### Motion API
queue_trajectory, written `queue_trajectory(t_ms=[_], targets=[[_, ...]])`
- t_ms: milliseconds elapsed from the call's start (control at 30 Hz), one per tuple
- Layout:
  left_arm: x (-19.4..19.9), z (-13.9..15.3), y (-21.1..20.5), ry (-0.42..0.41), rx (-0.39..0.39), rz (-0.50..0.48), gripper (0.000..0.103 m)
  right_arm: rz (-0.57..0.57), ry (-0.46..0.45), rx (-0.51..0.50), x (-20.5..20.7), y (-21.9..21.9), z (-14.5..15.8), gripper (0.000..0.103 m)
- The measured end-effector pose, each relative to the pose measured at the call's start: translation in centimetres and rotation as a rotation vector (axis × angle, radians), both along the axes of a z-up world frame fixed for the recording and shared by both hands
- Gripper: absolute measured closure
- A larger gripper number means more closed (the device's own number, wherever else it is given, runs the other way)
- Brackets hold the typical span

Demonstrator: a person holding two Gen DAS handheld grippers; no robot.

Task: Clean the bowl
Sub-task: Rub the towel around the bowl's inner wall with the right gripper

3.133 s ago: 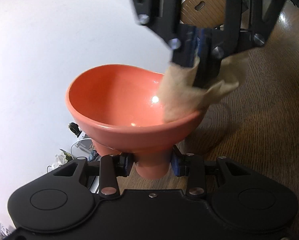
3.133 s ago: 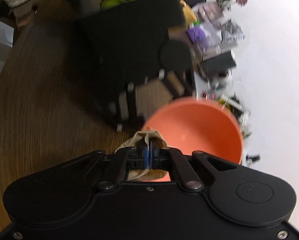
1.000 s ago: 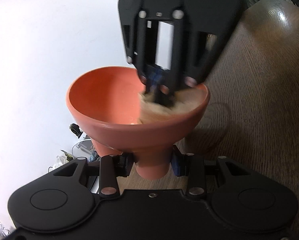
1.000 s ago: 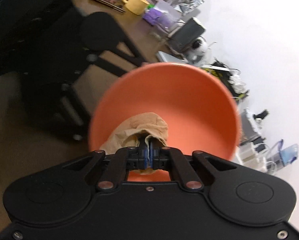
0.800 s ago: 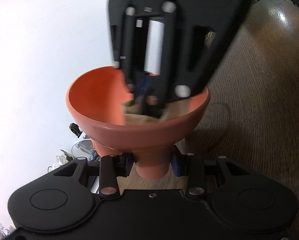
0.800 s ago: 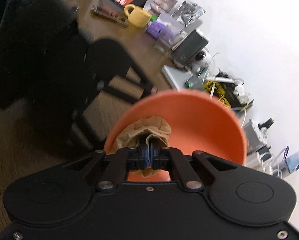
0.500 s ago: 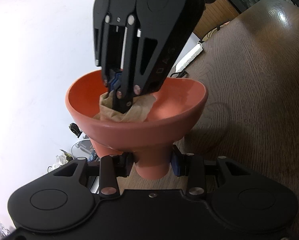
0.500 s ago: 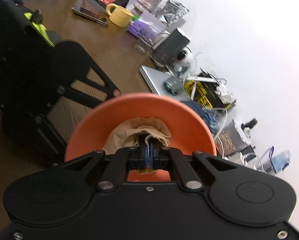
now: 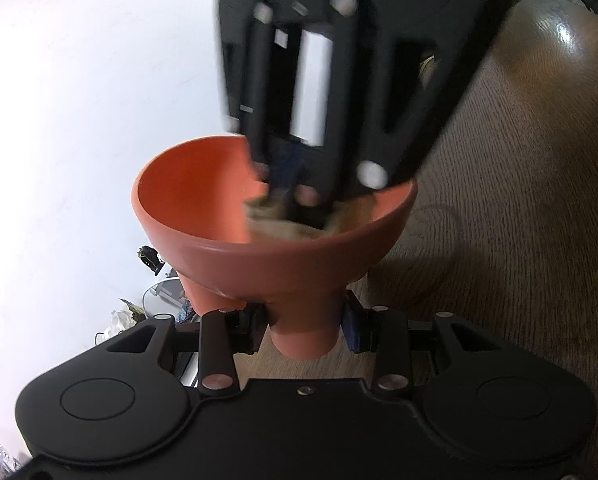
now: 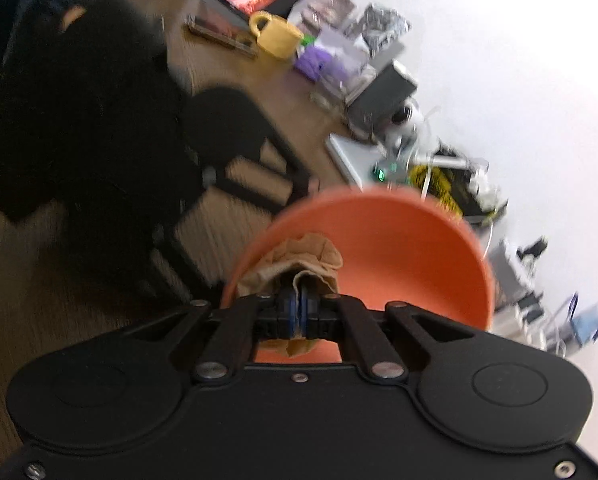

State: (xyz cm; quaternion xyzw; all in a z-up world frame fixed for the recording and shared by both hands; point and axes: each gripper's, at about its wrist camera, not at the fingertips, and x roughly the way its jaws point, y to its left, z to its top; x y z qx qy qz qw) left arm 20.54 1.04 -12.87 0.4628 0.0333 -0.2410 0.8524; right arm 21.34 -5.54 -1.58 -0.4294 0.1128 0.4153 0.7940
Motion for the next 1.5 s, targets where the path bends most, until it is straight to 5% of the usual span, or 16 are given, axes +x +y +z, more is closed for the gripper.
queue_trajectory(t_ms=[300,500,667,1067,1233,1500], targets=[[1.2,0.3,0.4,0.004,-0.001,0.0,0.066,-0.076,-0.104,0.025,1.6,-0.9,3.2,0.102],[2.3,0.5,0.6,0.005,-0.002,0.001,0.066,-0.156,-0.106,-0.003,3.2,-3.5,2.4,0.102],[-2.8,0.2,-0.6,0.005,-0.001,0.001,0.066,-0.175,-0.056,-0.038,3.0,-4.9,0.7,0.102],[-4.2,-0.8,-1.1,0.002,0.0,0.001,0.066,-0.045,0.053,-0.078,-1.2,-3.6,-2.2,0.102],[-3.3,-0.6,-0.8,0.009,-0.003,0.001,0.066,0.051,0.003,-0.063,-2.8,-1.1,-1.4,0.102],[-1.7,-0.2,-0.3,0.012,-0.004,0.002,0.066,0.047,-0.071,-0.042,-1.0,0.7,0.6,0.102]])
